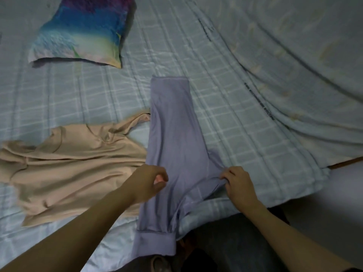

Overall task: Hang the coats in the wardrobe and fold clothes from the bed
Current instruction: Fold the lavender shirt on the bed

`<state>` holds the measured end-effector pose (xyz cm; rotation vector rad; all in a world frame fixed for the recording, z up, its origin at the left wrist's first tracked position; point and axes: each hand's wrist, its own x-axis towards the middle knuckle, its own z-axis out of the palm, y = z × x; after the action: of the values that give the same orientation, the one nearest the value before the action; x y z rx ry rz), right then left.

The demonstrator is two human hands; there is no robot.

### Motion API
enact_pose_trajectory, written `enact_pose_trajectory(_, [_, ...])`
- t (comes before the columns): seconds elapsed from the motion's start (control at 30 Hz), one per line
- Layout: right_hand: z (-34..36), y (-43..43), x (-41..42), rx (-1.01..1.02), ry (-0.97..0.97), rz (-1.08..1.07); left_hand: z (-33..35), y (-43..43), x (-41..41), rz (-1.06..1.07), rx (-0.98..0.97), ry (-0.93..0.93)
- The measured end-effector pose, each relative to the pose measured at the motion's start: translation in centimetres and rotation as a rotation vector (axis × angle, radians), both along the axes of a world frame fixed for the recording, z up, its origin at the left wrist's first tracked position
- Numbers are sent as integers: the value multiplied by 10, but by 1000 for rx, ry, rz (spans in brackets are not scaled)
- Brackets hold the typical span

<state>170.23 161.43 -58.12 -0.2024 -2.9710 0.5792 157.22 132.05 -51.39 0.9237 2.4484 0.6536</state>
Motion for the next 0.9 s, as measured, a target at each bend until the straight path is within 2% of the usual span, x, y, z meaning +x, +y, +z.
enact_pose_trajectory(0.1, [-17, 4, 6, -120, -65, -98, -10, 37, -13, -48, 41, -1])
enact_pose_trajectory(0.23, [-31, 10, 11, -254, -129, -116, -29, 88, -26, -109, 58, -19])
enact_pose_trajectory(0.27, [-35, 11, 13, -275, -121, -188, -35, 100, -28, -120, 56, -21])
enact_pose_trajectory(0.37, [-40, 11, 11, -405, -183, -585, -51, 133, -27, -129, 44, -22])
enact_pose_trajectory(0.47, [-46, 14, -3, -685, -328, -795, -65, 157, -24, -138, -24, 11])
enact_pose_trajectory(0.53, [-51, 15, -16, -897, -349, -909, -71, 162, -21, -127, -83, 49])
enact_pose_trajectory(0.63, [-59, 14, -34, -1131, -242, -1012, -78, 159, -18, -151, -125, 81])
enact_pose_trajectory(0.7, [-60, 12, -43, -1169, -179, -1037, -83, 154, -17, -172, -104, 59])
enact_pose_trajectory(0.8, [-56, 6, -43, -1133, -21, -1069, -91, 148, -17, -203, -104, 97])
enact_pose_trajectory(0.9, [-42, -3, -30, -965, 236, -1000, -101, 148, -14, -281, -203, 237])
